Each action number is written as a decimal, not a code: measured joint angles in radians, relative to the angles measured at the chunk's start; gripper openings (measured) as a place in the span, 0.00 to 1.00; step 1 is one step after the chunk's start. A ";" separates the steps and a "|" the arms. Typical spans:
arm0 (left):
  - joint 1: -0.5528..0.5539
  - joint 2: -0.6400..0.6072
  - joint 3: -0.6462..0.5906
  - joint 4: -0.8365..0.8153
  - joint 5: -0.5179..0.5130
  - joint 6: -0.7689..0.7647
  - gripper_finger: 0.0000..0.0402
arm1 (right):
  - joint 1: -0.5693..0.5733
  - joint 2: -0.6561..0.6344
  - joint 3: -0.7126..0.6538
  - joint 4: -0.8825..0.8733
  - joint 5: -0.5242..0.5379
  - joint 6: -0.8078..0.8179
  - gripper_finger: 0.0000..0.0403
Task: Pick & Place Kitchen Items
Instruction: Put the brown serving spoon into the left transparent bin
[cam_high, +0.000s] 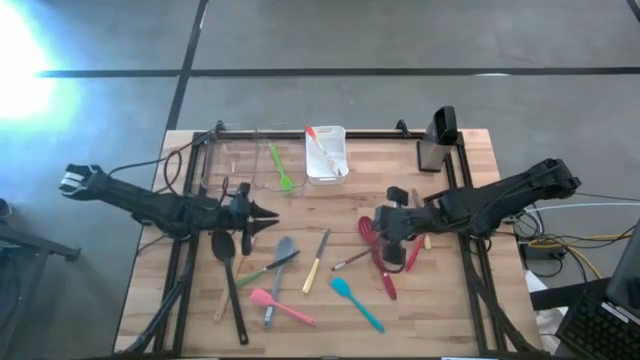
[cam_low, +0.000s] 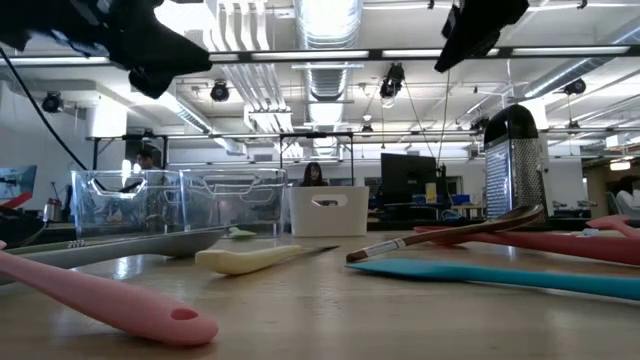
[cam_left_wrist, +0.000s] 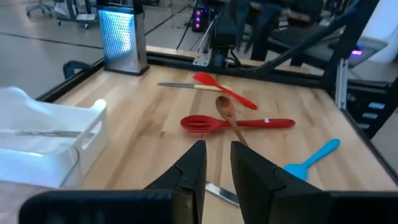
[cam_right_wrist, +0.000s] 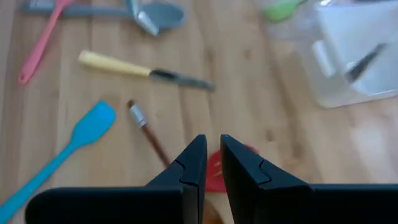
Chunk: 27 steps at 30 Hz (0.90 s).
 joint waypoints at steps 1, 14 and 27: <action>0.000 0.000 -0.016 0.021 0.000 -0.011 0.18 | 0.000 0.029 0.013 -0.021 -0.023 0.002 0.10; 0.000 -0.004 -0.029 0.065 -0.001 0.000 0.18 | -0.002 0.407 0.257 -0.382 -0.103 -0.002 0.35; 0.000 -0.005 -0.026 0.067 0.000 0.050 0.18 | -0.003 0.607 0.363 -0.421 -0.172 -0.179 0.47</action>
